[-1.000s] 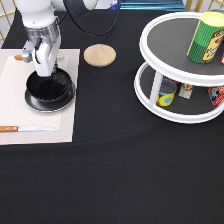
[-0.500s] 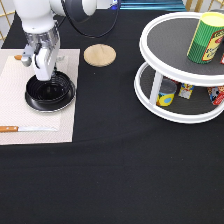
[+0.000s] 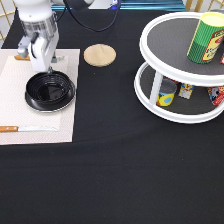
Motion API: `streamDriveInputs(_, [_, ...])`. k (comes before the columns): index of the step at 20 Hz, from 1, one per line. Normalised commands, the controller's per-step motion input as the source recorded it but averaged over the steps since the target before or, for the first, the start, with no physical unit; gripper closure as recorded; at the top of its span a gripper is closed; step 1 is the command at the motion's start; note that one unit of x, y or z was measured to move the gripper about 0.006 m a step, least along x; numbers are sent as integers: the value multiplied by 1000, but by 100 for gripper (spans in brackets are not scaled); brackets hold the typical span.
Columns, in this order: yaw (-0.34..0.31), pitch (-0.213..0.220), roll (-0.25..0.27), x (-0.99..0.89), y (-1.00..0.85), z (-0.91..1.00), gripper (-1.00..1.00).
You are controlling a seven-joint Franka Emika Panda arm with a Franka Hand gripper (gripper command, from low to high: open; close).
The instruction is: Pick up the bowl from the lazy Susan and put bowl on the plate
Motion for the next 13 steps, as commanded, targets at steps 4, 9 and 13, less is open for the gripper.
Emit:
streamDriveInputs(4, [23,66,-52,-41,78,644,-100])
streamDriveInputs(9, [8,81,-35,122,50,71,-100])
streamDriveInputs(13, [0,0,0,0,0,0,-100])
